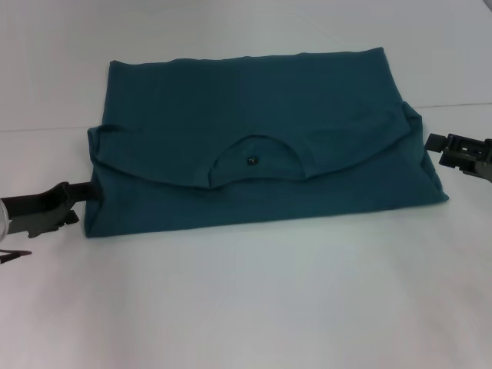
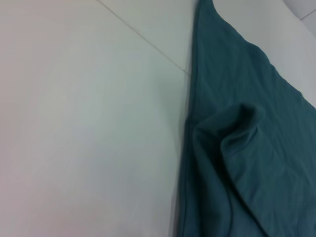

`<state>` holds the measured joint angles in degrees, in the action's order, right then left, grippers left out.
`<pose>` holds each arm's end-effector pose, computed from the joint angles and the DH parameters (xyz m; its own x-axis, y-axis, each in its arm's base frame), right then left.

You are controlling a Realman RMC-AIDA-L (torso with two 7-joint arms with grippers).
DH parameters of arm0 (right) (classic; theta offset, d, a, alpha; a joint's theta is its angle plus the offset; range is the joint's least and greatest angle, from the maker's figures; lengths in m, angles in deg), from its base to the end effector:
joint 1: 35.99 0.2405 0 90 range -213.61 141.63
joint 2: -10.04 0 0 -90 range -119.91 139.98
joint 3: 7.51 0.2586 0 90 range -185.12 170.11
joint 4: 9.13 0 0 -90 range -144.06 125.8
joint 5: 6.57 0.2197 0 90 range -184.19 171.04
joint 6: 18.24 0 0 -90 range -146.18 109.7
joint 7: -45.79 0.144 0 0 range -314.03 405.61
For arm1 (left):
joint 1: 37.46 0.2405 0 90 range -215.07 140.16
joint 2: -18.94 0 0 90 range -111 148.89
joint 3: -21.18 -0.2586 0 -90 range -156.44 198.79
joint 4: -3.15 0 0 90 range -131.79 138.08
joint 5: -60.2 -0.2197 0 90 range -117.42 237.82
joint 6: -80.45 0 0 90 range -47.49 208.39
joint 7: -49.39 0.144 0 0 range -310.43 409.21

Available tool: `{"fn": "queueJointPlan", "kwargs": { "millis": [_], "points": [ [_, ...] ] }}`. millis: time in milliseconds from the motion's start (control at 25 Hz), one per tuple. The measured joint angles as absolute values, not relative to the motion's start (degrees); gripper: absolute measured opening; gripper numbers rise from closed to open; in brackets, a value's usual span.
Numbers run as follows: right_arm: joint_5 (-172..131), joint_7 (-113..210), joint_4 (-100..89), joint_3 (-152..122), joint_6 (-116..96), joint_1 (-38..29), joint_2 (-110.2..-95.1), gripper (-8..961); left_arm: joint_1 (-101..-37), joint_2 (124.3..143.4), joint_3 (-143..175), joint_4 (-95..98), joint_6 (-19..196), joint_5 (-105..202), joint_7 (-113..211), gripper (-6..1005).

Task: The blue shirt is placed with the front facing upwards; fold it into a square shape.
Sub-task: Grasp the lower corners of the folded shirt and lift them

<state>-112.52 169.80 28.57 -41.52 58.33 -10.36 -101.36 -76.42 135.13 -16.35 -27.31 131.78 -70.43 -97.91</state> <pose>0.3357 0.3620 0.0903 0.0915 -0.6659 -0.7404 -0.9716 -0.2225 0.0801 -0.3218 0.4208 0.0123 -0.0536 0.7642 0.6428 0.9873 0.1371 -0.0806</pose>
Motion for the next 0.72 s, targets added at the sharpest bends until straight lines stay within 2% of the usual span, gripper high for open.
{"fn": "queueJointPlan", "kwargs": {
  "millis": [720],
  "points": [
    [-112.3, 169.8, 28.6, -41.5, 58.4, -10.7, -101.41, 717, -78.0, 135.03, -18.7, -25.4, 132.2, -71.9, -98.1, 703]
  ]
}}
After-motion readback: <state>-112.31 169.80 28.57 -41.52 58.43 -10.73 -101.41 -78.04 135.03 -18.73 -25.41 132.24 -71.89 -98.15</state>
